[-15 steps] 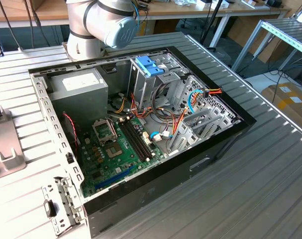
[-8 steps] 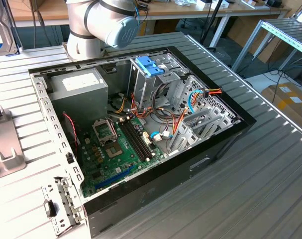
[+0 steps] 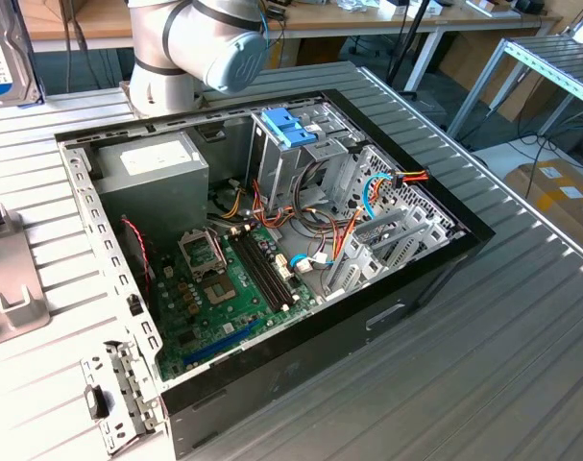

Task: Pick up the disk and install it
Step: 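Pick up the disk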

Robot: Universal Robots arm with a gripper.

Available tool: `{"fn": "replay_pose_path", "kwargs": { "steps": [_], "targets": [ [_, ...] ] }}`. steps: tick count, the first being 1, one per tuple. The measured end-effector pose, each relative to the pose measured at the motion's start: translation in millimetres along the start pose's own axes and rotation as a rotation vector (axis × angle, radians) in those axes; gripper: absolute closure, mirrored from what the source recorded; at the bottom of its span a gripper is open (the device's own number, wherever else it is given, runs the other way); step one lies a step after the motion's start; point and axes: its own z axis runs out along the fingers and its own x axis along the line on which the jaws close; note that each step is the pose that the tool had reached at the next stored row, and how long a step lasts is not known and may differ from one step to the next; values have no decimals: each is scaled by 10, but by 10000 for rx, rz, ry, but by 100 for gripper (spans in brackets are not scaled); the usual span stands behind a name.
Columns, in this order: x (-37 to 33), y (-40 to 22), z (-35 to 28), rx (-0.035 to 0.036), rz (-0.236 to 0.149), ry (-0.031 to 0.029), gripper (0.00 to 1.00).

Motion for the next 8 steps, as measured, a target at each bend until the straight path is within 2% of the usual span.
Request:
{"fn": "replay_pose_path", "kwargs": {
  "steps": [8],
  "targets": [
    [2,-60,-2,0,0,0,63]
  ]
}}
